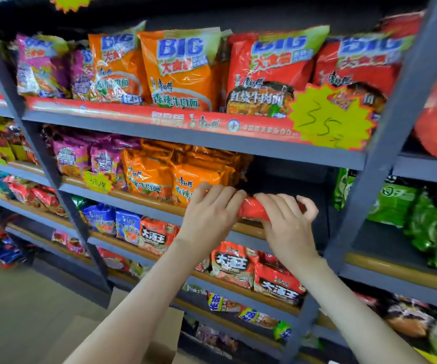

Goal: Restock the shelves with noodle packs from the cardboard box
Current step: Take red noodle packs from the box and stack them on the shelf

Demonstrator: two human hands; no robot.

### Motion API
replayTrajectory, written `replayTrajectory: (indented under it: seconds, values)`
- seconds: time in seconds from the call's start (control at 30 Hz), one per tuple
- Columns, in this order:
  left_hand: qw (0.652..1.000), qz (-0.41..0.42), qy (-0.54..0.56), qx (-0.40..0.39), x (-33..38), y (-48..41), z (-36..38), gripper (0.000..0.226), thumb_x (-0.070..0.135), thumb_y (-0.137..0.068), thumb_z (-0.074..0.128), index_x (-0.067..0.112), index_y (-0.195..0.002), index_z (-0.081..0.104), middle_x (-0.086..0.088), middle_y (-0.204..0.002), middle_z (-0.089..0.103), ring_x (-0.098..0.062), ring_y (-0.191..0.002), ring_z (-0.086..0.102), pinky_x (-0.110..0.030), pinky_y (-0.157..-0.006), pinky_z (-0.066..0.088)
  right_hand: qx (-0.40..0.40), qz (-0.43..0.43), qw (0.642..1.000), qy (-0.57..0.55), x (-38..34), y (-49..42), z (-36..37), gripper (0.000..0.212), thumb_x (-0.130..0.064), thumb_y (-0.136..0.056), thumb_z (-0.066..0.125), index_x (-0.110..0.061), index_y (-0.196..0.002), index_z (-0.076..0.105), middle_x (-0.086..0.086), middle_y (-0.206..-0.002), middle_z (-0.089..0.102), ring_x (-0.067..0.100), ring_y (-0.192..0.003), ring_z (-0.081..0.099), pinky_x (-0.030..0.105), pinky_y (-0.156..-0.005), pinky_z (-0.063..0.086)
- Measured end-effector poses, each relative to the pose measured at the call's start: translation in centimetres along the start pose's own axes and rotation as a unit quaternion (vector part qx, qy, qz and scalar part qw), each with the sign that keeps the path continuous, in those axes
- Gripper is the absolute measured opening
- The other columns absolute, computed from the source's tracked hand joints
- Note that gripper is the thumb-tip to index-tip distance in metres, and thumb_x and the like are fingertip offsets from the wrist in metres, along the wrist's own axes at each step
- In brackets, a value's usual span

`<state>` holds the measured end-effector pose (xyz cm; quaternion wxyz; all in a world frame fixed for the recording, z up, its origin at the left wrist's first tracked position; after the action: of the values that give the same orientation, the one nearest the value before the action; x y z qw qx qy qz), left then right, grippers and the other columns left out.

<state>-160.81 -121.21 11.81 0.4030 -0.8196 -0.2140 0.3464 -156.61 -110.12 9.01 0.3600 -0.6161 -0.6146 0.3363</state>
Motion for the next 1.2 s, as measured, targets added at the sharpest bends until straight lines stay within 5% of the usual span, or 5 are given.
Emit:
replayTrajectory:
  seconds: [0.43, 0.6, 0.83, 0.93, 1.2]
  values:
    - [0.981, 0.020, 0.083, -0.176, 3.1, -3.1, 9.9, 0.061, 0.013, -0.061, 0.082, 0.002, -0.118, 0.064, -0.012, -0.098, 0.069, -0.030, -0.090, 0.064, -0.040, -0.090, 0.048, -0.065, 0.134, 0.980, 0.133, 5.7, -0.2, 3.8, 0.057, 0.011, -0.061, 0.074, -0.010, -0.113, 0.063, 0.002, -0.101, 0.066, 0.020, -0.100, 0.053, 0.044, -0.101, 0.021]
    - [0.961, 0.034, 0.075, -0.263, 3.7, -3.6, 13.7, 0.056, 0.010, -0.088, 0.057, 0.004, -0.141, 0.040, -0.014, -0.125, 0.058, -0.031, -0.116, 0.053, -0.041, -0.107, 0.033, -0.136, 0.188, 0.956, 0.182, 7.6, -0.1, 6.8, 0.070, 0.001, -0.054, 0.083, -0.008, -0.120, 0.061, 0.007, -0.112, 0.065, 0.027, -0.104, 0.059, 0.042, -0.097, 0.023]
    - [0.967, 0.014, 0.074, -0.243, 3.7, -5.9, 17.3, 0.049, 0.017, -0.096, 0.047, 0.006, -0.142, 0.034, -0.014, -0.134, 0.051, -0.032, -0.128, 0.043, -0.043, -0.115, 0.019, -0.284, 0.208, 0.921, 0.167, 9.8, 0.9, 10.9, 0.112, -0.032, -0.077, 0.076, -0.016, -0.152, -0.005, 0.011, -0.159, -0.004, 0.028, -0.146, -0.007, 0.049, -0.115, 0.006]
    - [0.966, -0.005, 0.060, -0.253, 3.8, -5.8, 19.3, 0.062, 0.023, -0.097, 0.044, 0.004, -0.149, 0.018, -0.017, -0.150, 0.032, -0.032, -0.144, 0.017, -0.049, -0.118, 0.002, -0.354, 0.217, 0.895, 0.163, 11.2, 0.7, 13.4, 0.127, -0.043, -0.071, 0.078, -0.019, -0.149, -0.019, 0.006, -0.158, -0.018, 0.025, -0.143, -0.023, 0.057, -0.114, 0.005]
    - [0.925, -0.070, 0.120, -0.354, 4.7, -4.2, 26.0, 0.093, 0.050, -0.096, 0.043, 0.013, -0.145, -0.028, -0.007, -0.153, -0.033, -0.026, -0.141, -0.029, -0.046, -0.110, -0.018, -0.347, 0.211, 0.900, 0.160, 15.2, -3.0, 17.9, 0.122, -0.030, -0.070, 0.083, -0.019, -0.151, -0.007, 0.006, -0.158, -0.002, 0.025, -0.146, -0.010, 0.051, -0.116, 0.017]
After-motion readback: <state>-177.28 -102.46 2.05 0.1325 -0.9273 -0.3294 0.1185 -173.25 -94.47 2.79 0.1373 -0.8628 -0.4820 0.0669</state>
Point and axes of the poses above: each hand's wrist, its own y-axis away from the middle knuckle, its own z-axis out of the palm, x = y × z, the point moved 8 cm from there along -y, towards the middle knuckle
